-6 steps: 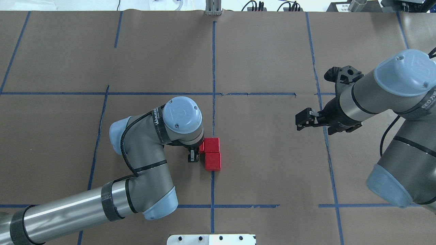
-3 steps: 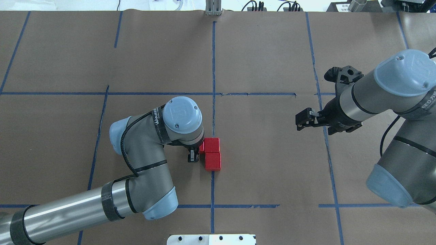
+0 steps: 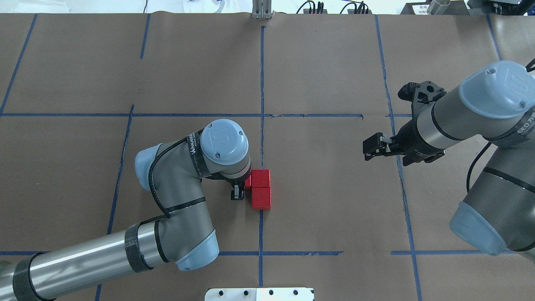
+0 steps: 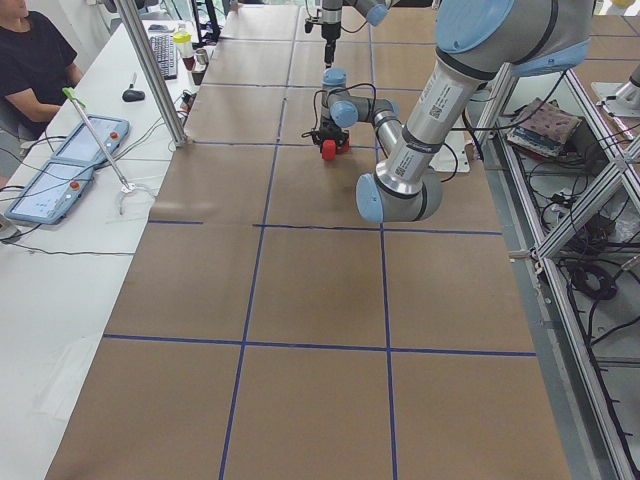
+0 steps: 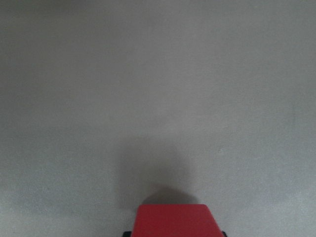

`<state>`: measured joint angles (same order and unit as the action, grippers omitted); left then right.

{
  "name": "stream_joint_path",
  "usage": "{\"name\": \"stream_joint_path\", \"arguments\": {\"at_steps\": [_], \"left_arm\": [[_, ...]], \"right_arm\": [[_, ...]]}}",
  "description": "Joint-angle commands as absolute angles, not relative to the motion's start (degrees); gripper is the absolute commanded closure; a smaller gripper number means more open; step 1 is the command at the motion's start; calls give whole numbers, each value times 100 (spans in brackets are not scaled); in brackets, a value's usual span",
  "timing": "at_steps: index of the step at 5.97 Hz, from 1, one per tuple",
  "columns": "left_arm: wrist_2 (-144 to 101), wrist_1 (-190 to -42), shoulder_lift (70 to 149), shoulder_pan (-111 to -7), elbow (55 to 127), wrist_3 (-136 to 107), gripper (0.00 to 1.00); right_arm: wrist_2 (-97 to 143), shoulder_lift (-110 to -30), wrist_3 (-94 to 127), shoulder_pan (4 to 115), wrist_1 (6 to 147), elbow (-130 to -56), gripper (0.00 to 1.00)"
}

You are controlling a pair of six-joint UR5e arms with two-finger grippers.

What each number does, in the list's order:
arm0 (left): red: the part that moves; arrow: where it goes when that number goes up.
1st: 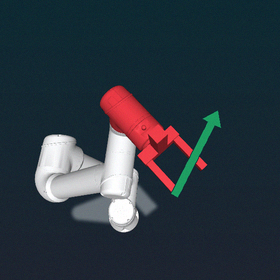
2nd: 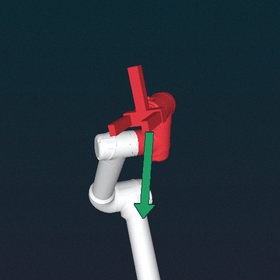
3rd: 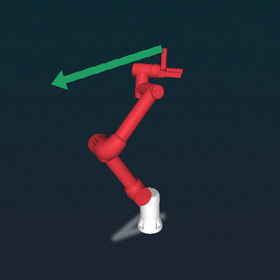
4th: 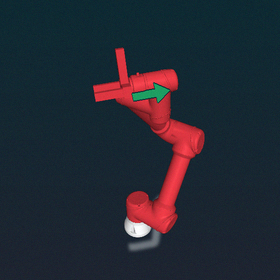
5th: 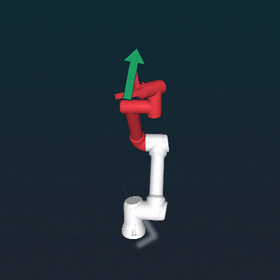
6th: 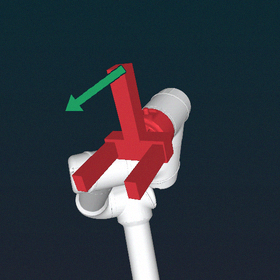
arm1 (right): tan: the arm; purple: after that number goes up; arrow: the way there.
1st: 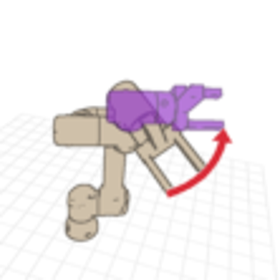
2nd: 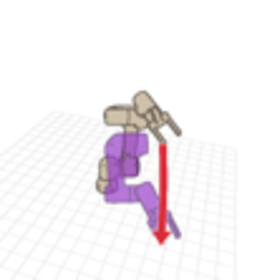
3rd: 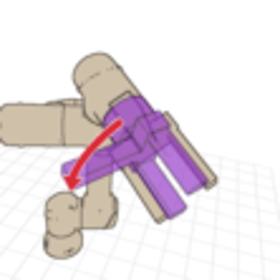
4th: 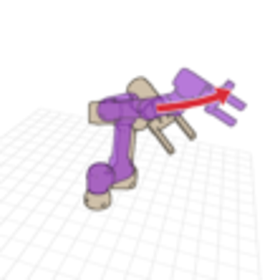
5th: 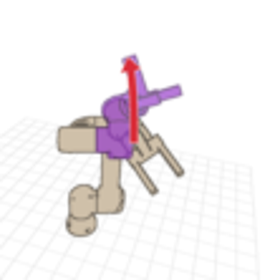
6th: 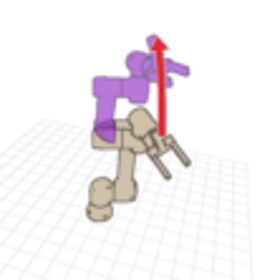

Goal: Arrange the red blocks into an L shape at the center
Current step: 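Lower the cube against the farther cube's side and adjust its position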

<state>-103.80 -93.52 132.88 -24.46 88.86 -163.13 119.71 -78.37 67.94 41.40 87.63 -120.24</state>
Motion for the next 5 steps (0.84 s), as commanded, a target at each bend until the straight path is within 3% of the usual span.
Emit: {"name": "stream_joint_path", "arguments": {"at_steps": [1,3,4,5], "left_arm": [[-10380,-9352,13289,-2435,8886,-16304,99],[-10389,-9352,13289,-2435,8886,-16304,96],[-10389,-9352,13289,-2435,8886,-16295,88],[-10380,-9360,13280,-2417,8877,-16278,1]], "right_arm": [[11971,-7840,6794,4140,8763,-12023,0],[11971,-7840,6794,4140,8754,-12032,0],[11971,-7840,6794,4140,8763,-12032,0],[11971,-7840,6794,4140,8763,-12032,0]]}}
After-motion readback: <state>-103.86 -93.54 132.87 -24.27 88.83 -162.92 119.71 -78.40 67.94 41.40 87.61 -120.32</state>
